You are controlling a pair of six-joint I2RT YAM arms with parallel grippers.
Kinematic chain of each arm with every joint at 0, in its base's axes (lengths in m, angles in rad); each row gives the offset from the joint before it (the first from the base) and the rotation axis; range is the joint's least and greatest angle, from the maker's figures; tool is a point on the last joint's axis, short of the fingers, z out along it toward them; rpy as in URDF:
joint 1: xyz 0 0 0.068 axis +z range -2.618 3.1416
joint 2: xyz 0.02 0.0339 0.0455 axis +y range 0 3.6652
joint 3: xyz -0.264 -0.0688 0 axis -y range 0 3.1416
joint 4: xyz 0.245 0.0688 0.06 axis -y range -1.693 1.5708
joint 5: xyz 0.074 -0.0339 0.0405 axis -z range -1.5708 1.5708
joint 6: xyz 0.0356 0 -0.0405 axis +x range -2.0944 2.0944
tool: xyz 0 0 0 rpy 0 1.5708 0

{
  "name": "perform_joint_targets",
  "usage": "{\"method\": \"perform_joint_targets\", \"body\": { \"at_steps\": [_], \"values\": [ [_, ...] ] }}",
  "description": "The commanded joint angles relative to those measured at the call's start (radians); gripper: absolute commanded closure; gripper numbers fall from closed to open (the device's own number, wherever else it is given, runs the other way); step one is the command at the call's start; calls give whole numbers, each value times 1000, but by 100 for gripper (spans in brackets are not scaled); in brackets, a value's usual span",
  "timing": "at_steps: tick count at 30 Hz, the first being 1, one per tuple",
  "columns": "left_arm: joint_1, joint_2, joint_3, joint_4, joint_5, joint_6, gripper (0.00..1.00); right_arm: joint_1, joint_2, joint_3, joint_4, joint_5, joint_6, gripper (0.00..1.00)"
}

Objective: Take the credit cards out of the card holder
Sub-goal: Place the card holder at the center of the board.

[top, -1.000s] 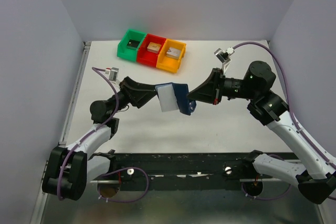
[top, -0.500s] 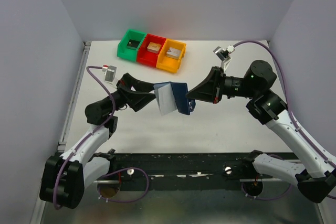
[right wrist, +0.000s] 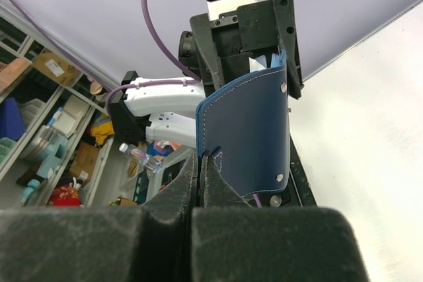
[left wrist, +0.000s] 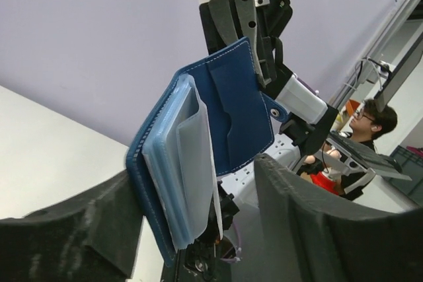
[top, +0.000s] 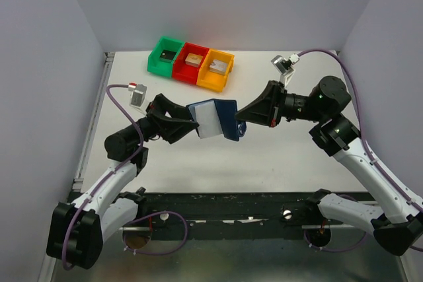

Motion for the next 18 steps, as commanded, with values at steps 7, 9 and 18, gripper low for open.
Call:
{"method": "perform_joint_targets", "body": {
  "at_steps": [7, 9, 18],
  "values": [
    [-19, -26, 20, 292, 23, 18, 24, -5, -7, -7, 65, -19, 25, 100],
    [-21, -37, 23, 290, 23, 14, 30, -5, -4, -16, 67, -12, 27, 100],
    [-21, -77, 23, 290, 28, 8, 49, -13, -3, -41, 80, 5, 34, 100]
  ]
}}
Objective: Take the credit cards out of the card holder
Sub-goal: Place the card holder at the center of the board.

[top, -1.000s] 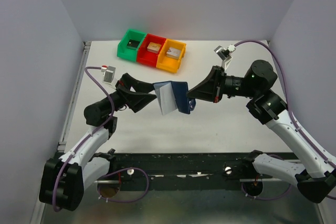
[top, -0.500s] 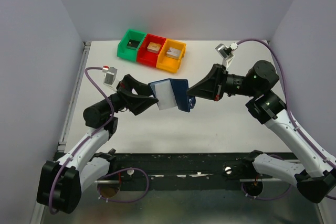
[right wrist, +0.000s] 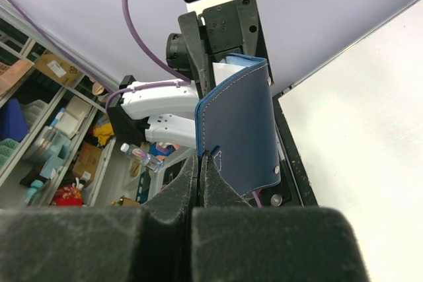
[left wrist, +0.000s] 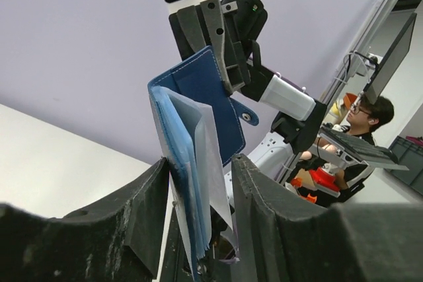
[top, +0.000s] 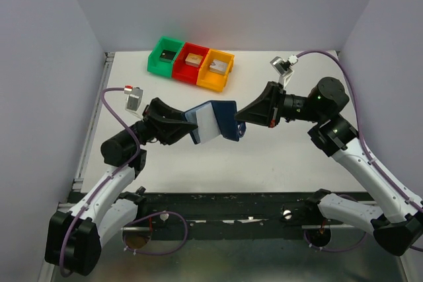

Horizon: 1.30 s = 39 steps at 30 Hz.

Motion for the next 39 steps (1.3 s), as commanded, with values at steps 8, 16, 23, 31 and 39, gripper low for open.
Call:
{"method": "perform_joint_targets", "body": {
  "at_steps": [8, 16, 23, 31, 39],
  "values": [
    [-6, -46, 8, 287, 20, 4, 54, -19, -4, -48, 83, 2, 39, 100],
    [-6, -35, 19, 287, 33, 5, 71, -21, -1, -63, 115, -15, 56, 100],
    [-6, -21, 42, 287, 53, 5, 93, -21, 3, -66, 91, -16, 33, 100],
    [-6, -10, 54, 260, 54, 2, 100, -21, 4, -56, 49, -13, -8, 100],
    [-8, -116, 123, -210, 56, 209, 100, -21, 1, -57, -44, 34, -75, 51]
  ]
}}
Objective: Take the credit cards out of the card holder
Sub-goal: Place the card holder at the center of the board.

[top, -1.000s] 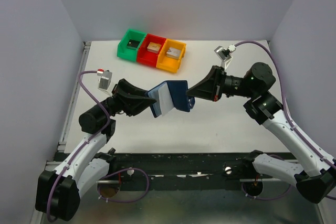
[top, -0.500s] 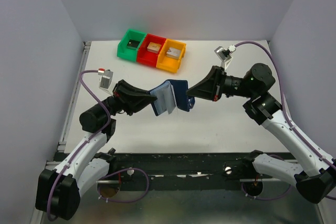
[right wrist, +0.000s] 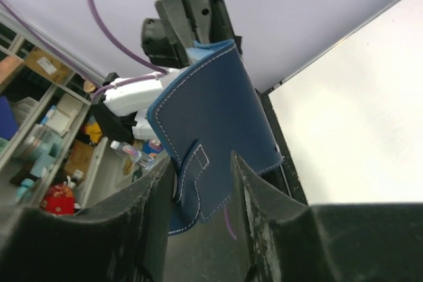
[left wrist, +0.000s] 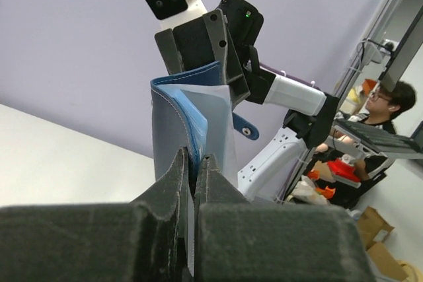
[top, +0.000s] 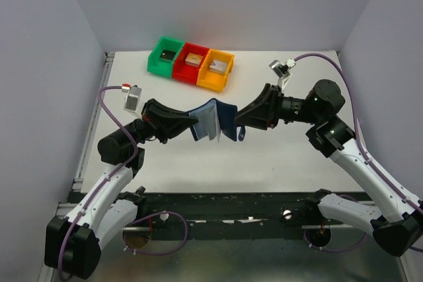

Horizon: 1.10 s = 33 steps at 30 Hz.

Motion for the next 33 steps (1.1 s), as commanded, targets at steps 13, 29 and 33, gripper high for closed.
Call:
{"method": "perform_joint_targets", "body": {
  "at_steps": [13, 29, 33],
  "values": [
    [-123, -145, 297, -1034, -199, 593, 100, -1, -49, 102, -373, 291, -270, 0],
    [-315, 13, 438, -1251, -456, 681, 100, 62, 63, 222, -620, 523, -418, 0],
    [-331, 26, 437, -1241, -460, 680, 100, 71, 104, 229, -653, 563, -429, 0]
  ]
}}
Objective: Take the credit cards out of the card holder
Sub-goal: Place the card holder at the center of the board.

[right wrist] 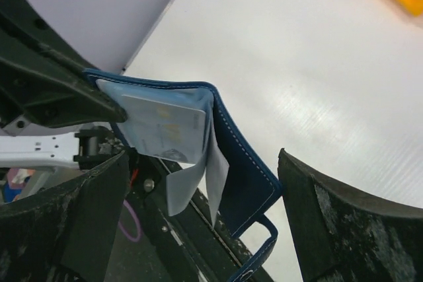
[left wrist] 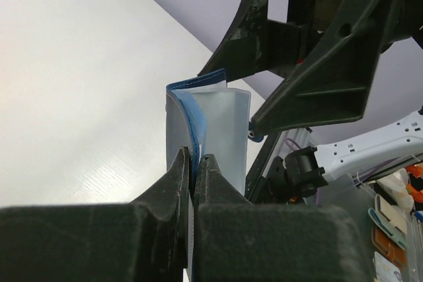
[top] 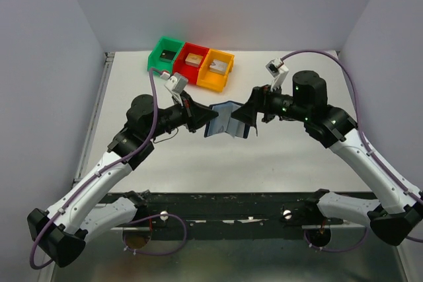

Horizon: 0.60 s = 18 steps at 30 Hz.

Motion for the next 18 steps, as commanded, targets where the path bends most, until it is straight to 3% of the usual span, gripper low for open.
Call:
{"method": "perform_joint_targets", "body": {
  "at_steps": [1, 6, 9, 11, 14, 18],
  "values": [
    [-21, 2, 29, 23, -38, 8, 100, 12, 43, 32, -84, 97, -39, 0],
    [-24, -16, 15, 43, -35, 11, 100, 12, 64, 6, -95, 122, -51, 1],
    [-23, -36, -6, 63, -37, 14, 100, 12, 54, -27, -61, 79, -51, 12],
    [-21, -44, -21, 72, -43, 14, 100, 12, 37, -67, -18, 33, -50, 30],
    [-20, -59, -49, 89, -55, 14, 100, 10, 15, -109, 34, -35, -47, 68],
    [-16, -66, -80, 111, -55, 3, 100, 10, 15, -132, 63, -108, -45, 100]
  ]
}}
